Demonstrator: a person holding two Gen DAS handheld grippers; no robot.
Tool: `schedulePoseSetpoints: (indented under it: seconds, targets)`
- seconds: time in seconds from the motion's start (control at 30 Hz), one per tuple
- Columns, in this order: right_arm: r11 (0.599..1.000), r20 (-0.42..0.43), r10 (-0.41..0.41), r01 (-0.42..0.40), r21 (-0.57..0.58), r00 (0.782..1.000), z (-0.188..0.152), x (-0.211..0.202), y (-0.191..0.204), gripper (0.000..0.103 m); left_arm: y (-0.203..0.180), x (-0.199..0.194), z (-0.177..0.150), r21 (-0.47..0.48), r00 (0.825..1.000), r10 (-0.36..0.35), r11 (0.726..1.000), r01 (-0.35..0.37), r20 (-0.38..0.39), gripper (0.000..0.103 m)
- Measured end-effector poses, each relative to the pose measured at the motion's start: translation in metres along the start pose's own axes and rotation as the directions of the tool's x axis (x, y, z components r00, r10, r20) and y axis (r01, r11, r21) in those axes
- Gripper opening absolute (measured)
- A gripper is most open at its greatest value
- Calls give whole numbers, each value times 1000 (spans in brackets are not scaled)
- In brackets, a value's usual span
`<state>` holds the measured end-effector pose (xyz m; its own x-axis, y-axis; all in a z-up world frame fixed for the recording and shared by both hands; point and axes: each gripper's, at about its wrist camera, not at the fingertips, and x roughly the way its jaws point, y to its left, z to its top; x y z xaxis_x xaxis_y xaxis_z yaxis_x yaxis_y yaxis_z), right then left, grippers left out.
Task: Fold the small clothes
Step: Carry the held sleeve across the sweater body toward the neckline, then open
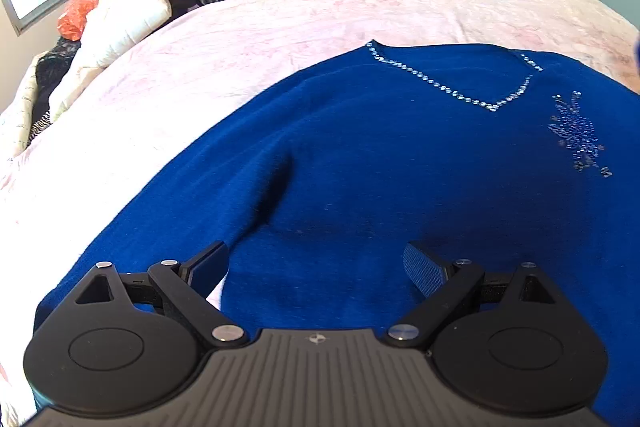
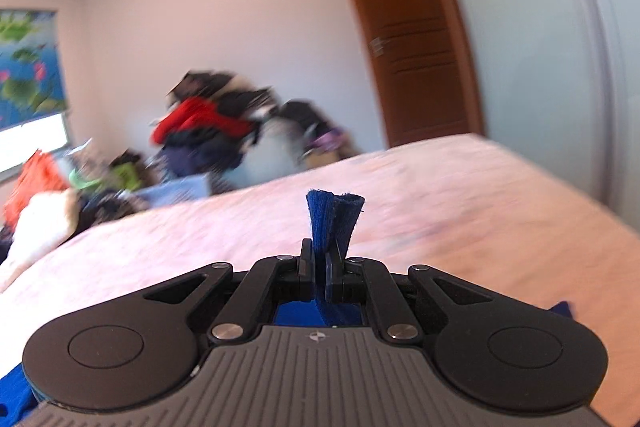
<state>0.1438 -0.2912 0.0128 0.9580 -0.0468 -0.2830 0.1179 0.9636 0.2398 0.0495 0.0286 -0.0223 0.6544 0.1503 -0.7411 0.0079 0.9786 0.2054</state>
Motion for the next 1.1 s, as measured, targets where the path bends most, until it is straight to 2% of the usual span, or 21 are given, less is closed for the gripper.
schedulePoseSetpoints:
  seconds: [0.17, 0.53, 1.0, 1.07, 1.1]
  targets:
    - [995, -62, 72, -76, -58, 996, -37, 9, 62, 10, 12, 2, 0, -19, 1000, 3, 1000, -3, -6, 95]
    - [956, -190, 200, -234, -176, 961, -55, 45, 165, 10, 34, 6, -7, -53, 1000, 7, 999, -8, -22, 95]
    - [899, -299, 283, -361, -247, 911, -88, 48, 243, 10, 47, 11, -14, -73, 999, 17, 997, -21, -51, 95]
    - [890, -358, 280, -381, -251, 891, -97, 52, 251, 15, 49, 12, -15, -80, 998, 16, 997, -21, -55, 95]
    - [889, -383, 278, -387, -246, 881, -101, 54, 253, 22, 50, 12, -15, -83, 998, 15, 996, -20, -58, 95]
